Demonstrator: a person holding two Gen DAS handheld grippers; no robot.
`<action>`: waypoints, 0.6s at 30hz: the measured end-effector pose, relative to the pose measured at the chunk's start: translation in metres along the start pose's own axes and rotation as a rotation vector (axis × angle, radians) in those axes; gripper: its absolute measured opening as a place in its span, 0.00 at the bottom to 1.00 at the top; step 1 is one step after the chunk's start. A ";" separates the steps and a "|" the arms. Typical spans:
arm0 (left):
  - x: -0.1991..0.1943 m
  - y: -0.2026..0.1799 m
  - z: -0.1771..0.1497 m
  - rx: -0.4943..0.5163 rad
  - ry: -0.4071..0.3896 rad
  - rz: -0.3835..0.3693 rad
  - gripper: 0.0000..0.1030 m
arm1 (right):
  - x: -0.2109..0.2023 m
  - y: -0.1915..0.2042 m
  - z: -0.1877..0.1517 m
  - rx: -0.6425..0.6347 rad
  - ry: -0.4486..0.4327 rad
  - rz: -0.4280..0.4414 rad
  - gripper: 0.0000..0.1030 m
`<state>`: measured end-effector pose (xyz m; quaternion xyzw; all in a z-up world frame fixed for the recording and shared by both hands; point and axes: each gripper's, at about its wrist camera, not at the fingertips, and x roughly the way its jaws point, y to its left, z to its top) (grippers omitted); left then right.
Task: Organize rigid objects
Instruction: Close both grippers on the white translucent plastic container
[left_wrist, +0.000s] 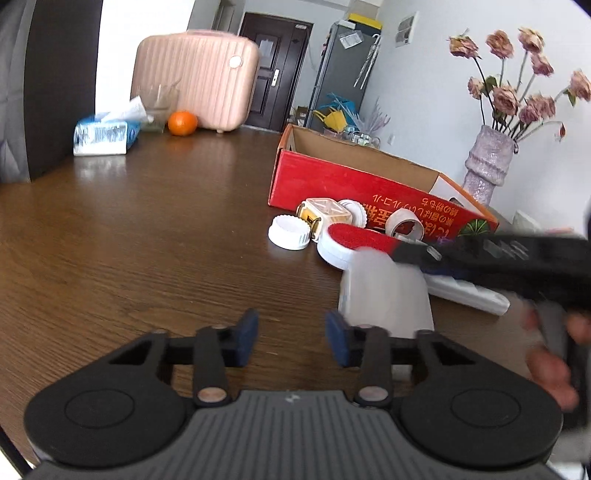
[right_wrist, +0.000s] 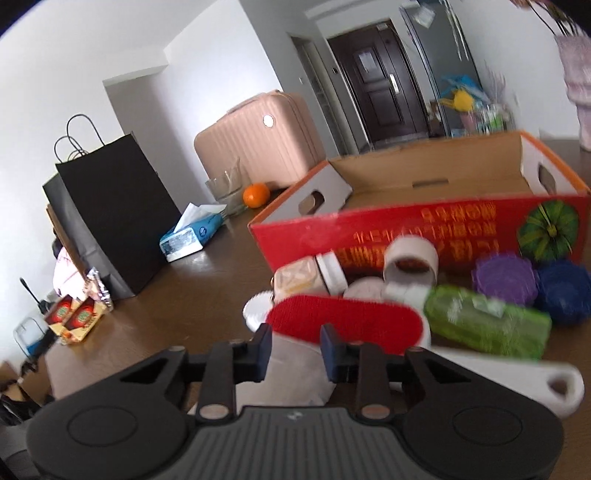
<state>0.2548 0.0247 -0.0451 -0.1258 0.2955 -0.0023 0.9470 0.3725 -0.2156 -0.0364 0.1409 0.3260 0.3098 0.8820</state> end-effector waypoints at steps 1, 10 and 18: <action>0.000 0.002 0.000 -0.019 0.006 -0.011 0.28 | -0.011 0.002 -0.007 0.019 0.003 -0.002 0.15; 0.007 -0.023 -0.003 -0.033 0.015 -0.036 0.26 | -0.100 0.015 -0.088 0.143 -0.097 -0.047 0.18; -0.023 -0.010 -0.003 -0.024 0.027 -0.164 0.45 | -0.110 -0.003 -0.088 0.251 -0.116 -0.052 0.20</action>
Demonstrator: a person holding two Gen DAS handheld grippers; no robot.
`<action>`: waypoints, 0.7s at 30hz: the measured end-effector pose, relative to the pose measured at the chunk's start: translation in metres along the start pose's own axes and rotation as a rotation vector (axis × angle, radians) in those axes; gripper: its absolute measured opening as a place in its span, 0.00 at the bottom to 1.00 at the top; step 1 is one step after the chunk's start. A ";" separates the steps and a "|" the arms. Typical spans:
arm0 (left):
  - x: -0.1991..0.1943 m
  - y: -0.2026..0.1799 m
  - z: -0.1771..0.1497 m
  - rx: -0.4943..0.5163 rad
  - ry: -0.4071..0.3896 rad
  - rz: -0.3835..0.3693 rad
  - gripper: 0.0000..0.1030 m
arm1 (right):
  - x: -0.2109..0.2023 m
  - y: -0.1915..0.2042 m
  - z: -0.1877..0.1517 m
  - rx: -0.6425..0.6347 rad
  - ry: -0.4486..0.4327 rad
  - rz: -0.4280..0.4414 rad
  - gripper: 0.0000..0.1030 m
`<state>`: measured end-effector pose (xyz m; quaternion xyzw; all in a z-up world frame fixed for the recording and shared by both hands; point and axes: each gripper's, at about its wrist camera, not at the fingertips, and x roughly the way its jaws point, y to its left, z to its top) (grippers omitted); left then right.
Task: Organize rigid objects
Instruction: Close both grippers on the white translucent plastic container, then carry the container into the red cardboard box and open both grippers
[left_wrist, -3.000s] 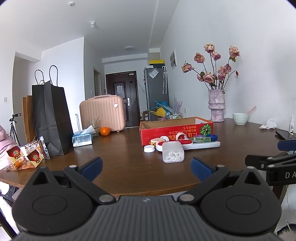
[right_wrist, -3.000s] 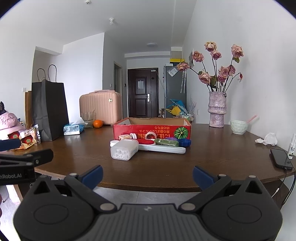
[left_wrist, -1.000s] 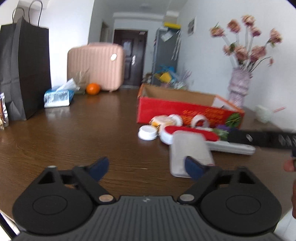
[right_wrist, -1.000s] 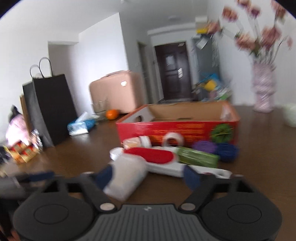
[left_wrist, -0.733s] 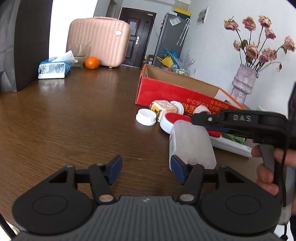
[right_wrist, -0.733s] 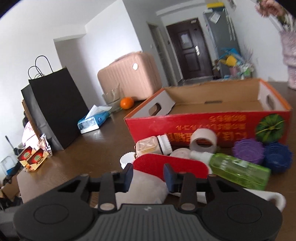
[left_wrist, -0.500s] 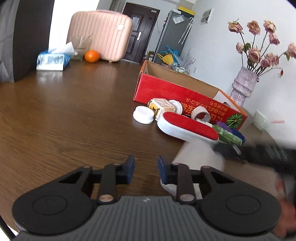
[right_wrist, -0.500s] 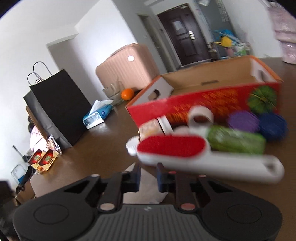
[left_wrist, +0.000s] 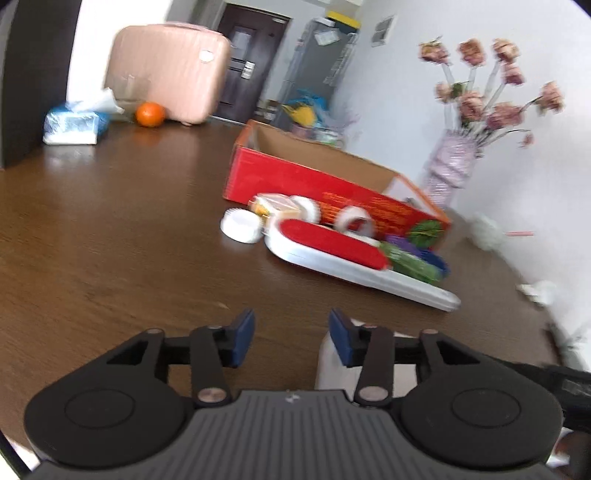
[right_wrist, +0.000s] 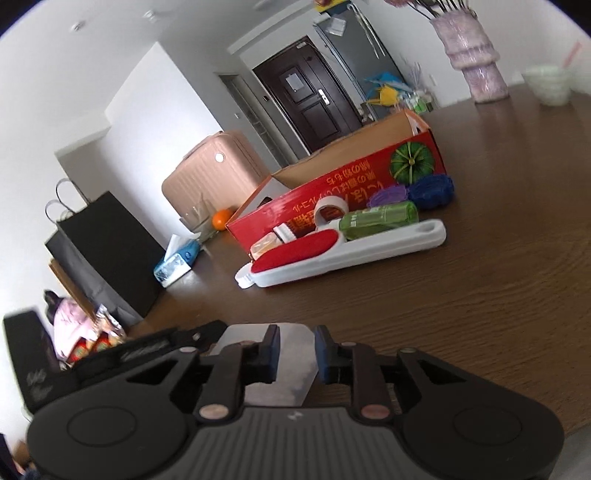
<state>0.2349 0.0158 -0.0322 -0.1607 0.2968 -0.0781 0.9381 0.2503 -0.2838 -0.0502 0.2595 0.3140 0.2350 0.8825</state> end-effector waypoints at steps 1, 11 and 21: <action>-0.003 0.001 -0.002 -0.014 0.016 -0.044 0.50 | 0.002 -0.003 -0.002 0.030 0.010 0.019 0.20; 0.000 -0.009 -0.010 -0.030 0.135 -0.230 0.44 | 0.006 -0.010 -0.011 0.141 0.013 0.021 0.38; 0.011 0.008 -0.009 -0.145 0.176 -0.236 0.54 | 0.010 -0.016 -0.013 0.178 0.036 0.016 0.51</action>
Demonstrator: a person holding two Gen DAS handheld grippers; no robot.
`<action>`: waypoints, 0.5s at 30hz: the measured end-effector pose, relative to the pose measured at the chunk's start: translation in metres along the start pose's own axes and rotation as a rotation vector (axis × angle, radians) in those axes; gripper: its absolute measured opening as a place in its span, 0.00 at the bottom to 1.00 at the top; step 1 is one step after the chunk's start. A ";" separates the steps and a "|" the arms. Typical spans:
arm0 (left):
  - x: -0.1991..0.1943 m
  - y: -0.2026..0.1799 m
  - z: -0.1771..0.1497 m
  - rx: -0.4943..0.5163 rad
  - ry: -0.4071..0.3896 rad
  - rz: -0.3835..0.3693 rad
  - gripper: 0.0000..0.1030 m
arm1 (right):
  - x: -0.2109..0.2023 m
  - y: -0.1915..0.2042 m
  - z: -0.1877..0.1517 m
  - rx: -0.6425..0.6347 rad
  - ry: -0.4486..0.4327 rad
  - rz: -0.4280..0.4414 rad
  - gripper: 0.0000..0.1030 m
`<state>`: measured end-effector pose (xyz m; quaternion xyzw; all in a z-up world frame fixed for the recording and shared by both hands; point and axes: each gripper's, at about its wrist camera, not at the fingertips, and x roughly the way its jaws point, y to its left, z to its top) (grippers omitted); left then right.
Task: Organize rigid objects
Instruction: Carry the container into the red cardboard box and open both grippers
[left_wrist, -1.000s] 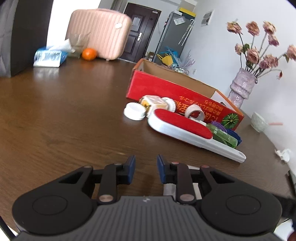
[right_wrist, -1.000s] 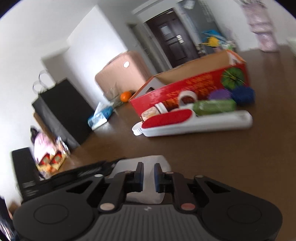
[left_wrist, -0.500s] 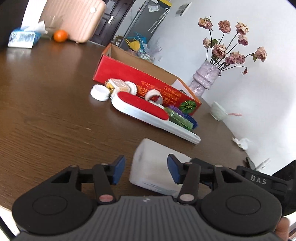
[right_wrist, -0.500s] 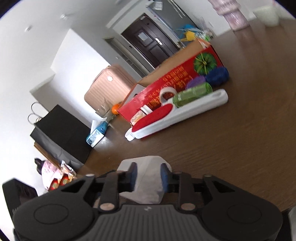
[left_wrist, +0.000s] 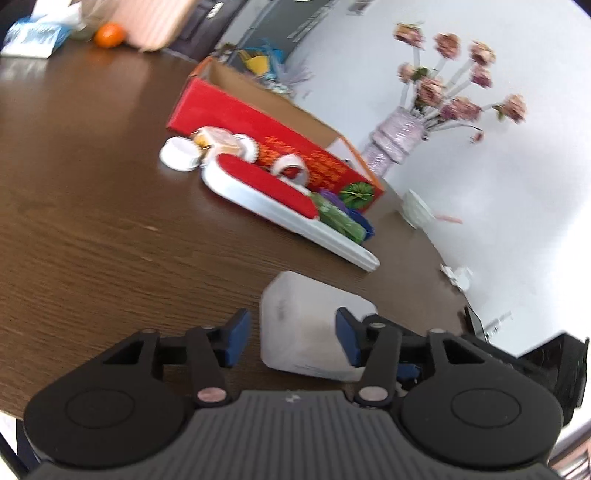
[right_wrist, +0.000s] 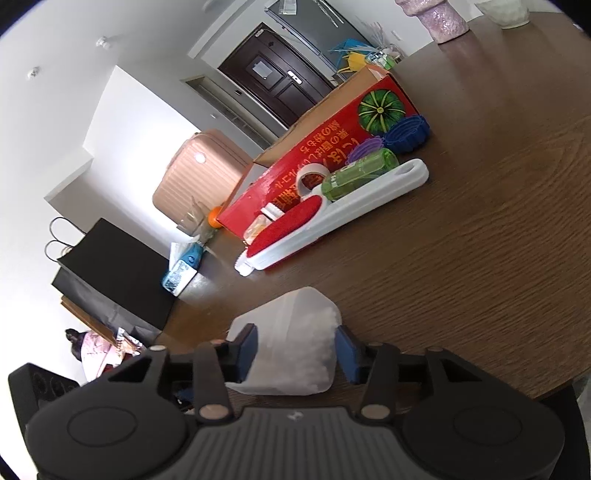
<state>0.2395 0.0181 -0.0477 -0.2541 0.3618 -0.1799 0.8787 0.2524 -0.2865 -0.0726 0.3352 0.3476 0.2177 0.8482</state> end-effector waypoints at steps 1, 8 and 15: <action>0.001 0.002 0.001 -0.013 0.007 -0.009 0.55 | 0.001 -0.001 0.000 0.003 0.005 0.009 0.50; 0.003 -0.007 0.001 -0.027 0.008 -0.020 0.42 | 0.000 0.003 0.002 -0.011 -0.009 0.031 0.33; -0.003 -0.035 0.030 0.088 -0.091 -0.052 0.31 | -0.002 0.005 0.032 -0.010 -0.037 0.035 0.28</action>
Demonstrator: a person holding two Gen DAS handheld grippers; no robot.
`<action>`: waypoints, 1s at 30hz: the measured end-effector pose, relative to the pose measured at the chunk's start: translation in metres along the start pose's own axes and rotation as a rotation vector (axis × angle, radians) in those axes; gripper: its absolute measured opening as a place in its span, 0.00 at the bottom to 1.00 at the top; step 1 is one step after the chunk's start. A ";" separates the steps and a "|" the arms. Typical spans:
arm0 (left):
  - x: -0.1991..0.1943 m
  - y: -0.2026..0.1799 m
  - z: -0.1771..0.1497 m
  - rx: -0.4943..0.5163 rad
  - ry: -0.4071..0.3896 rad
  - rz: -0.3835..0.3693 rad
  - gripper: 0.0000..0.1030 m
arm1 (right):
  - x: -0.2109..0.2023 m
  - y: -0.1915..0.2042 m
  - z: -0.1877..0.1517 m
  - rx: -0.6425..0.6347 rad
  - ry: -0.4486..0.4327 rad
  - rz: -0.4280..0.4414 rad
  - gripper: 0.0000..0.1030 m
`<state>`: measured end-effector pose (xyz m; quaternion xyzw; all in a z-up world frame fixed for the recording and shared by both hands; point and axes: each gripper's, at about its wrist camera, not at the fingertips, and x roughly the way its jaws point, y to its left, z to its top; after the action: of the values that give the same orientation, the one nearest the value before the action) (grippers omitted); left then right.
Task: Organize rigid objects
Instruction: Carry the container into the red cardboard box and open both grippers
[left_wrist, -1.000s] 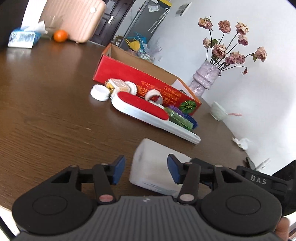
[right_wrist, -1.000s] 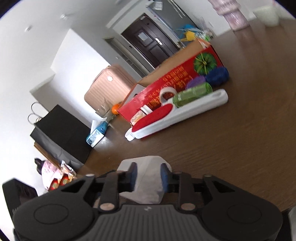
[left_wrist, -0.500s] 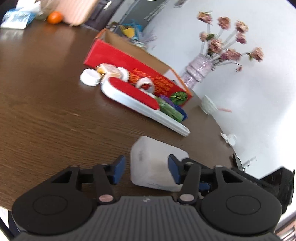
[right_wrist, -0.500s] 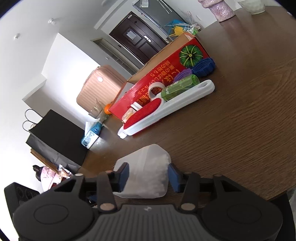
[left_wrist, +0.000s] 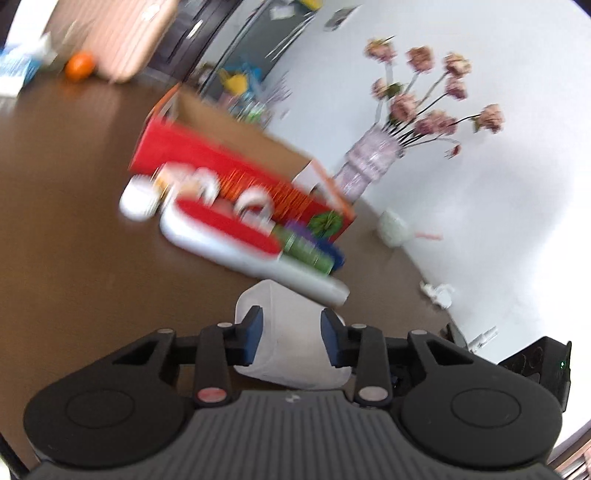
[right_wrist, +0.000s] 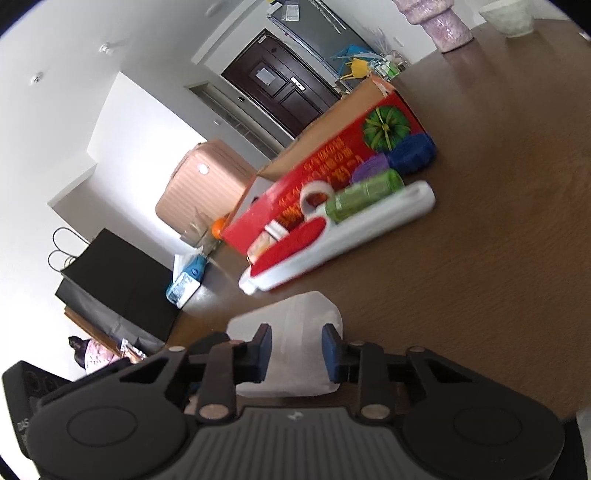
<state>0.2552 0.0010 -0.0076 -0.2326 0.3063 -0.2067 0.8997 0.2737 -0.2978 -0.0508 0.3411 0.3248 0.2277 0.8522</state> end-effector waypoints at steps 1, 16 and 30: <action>0.002 -0.005 0.009 0.016 -0.015 0.005 0.29 | 0.001 0.003 0.010 -0.010 -0.010 0.013 0.27; 0.169 0.016 0.226 0.002 -0.014 0.029 0.26 | 0.140 0.028 0.237 -0.164 -0.050 -0.032 0.22; 0.293 0.080 0.257 -0.085 0.182 0.201 0.32 | 0.290 -0.013 0.287 -0.129 0.111 -0.207 0.43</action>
<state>0.6530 -0.0108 -0.0037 -0.2187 0.4168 -0.1226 0.8737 0.6779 -0.2542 -0.0156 0.2371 0.3896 0.1777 0.8720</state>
